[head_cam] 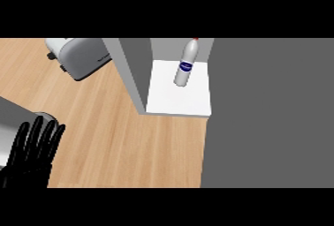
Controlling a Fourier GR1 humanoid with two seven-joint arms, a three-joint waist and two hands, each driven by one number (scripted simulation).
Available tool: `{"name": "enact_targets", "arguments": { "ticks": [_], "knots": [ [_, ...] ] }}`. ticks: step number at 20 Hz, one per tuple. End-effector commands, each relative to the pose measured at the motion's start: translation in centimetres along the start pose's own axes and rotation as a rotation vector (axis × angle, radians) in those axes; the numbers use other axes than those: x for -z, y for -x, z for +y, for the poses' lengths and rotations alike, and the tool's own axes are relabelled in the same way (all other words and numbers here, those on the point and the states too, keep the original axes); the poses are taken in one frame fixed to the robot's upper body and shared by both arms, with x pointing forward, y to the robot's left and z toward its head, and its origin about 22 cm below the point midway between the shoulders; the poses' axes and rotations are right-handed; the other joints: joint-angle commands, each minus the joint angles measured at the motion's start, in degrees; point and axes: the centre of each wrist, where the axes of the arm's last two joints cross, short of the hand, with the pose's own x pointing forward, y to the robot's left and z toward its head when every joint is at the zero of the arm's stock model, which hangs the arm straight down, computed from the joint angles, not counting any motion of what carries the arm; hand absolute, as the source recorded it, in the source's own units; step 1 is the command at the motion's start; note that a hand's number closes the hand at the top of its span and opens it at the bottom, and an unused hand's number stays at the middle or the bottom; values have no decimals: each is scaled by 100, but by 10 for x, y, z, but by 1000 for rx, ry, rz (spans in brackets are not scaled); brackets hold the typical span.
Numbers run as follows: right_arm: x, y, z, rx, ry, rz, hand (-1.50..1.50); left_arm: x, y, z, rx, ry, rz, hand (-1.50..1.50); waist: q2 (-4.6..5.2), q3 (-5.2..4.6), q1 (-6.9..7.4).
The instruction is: Pick up the bottled water, place it into the cabinet and close the cabinet
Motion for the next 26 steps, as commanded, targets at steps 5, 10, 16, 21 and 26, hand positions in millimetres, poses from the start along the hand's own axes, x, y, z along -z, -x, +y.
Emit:
{"name": "enact_targets", "arguments": {
  "ticks": [5,10,16,21,26],
  "knots": [
    [29,-20,25,59,-145,-96,150,-12,-19,13,-23,50,17,-150,98,5,343],
    [32,-17,19,26,-152,-59,150,-8,-32,23,-10,93,15,-150,173,-10,589],
    [40,-7,13,-1,-190,-24,150,-5,-36,27,-19,117,19,-150,254,-33,831],
    [45,-7,4,-70,-217,-15,150,0,-41,25,-27,170,14,-150,284,-42,992],
    [45,-18,-12,-244,-334,30,-150,3,-45,32,-6,177,32,-150,272,-94,1205]
  ]
}}
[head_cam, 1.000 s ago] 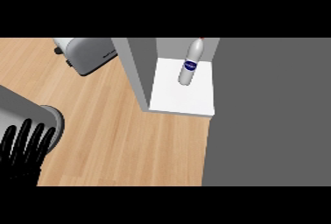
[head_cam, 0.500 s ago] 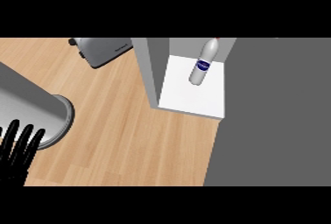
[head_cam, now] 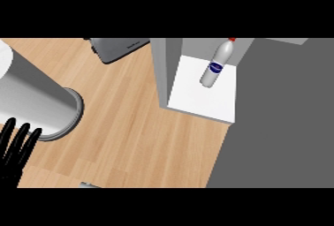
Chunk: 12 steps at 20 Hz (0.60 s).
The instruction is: Pick up the bottled water, place it into the cabinet and close the cabinet
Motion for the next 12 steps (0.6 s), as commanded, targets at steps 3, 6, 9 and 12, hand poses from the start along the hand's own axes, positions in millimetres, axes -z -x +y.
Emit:
{"name": "enact_targets", "arguments": {
  "ticks": [3,6,9,12],
  "knots": [
    [21,-11,4,-91,-236,17,150,3,-3,6,6,15,13,-150,35,-38,95],
    [25,-11,3,-98,-235,23,150,5,-9,9,21,16,2,-150,2,-41,86],
    [28,-11,-2,-137,-260,40,150,6,-8,9,12,22,8,-150,24,-45,103],
    [32,-11,-4,-152,-271,36,150,3,-10,11,13,26,21,-150,-15,-49,149]
  ]
}}
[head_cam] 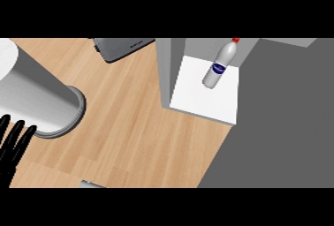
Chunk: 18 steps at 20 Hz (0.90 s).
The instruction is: Pick up the bottled water, place it into the cabinet and close the cabinet
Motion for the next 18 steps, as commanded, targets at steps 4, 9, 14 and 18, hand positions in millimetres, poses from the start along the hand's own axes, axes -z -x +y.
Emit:
{"name": "enact_targets", "arguments": {
  "ticks": [4,9,14,18],
  "knots": [
    [20,-2,6,-8,-96,13,150,2,-5,6,7,4,-5,-150,39,-7,-1],
    [23,3,9,66,-73,0,150,-1,-3,7,-10,6,-4,-150,86,-6,-12],
    [26,13,13,165,-142,-31,150,6,-7,8,1,31,-15,-150,255,11,199],
    [27,20,10,210,-105,-47,150,8,-10,9,4,47,-21,-150,280,25,264]
  ]
}}
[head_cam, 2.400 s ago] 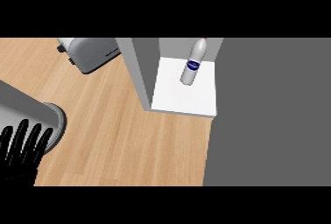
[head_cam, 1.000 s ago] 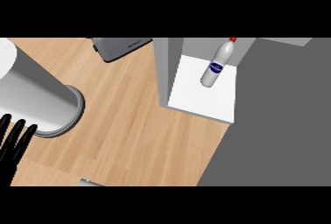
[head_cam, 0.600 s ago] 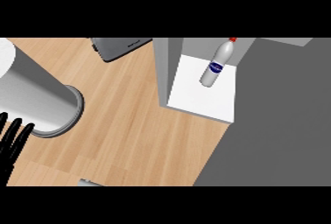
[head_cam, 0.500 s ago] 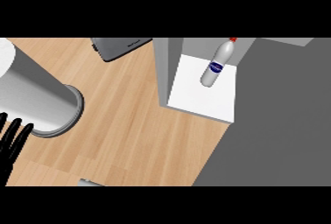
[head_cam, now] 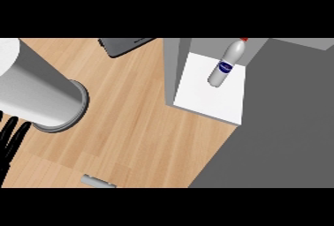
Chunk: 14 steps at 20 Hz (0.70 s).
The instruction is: Pick up the bottled water, place it into the cabinet and close the cabinet
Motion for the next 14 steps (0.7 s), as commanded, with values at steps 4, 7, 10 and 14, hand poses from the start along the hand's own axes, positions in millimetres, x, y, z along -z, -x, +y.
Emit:
{"name": "enact_targets", "arguments": {
  "ticks": [4,7,10,14],
  "knots": [
    [17,18,5,150,30,11,150,2,-4,5,5,10,-3,-150,86,35,6],
    [18,14,-7,66,61,32,150,1,-2,5,-6,-2,-4,-150,43,38,-64],
    [26,18,-22,-5,65,103,150,0,1,6,-19,-6,3,-150,16,36,-82],
    [42,24,-40,-66,52,195,150,1,-1,9,-3,-10,5,-150,-19,51,-105]
  ]
}}
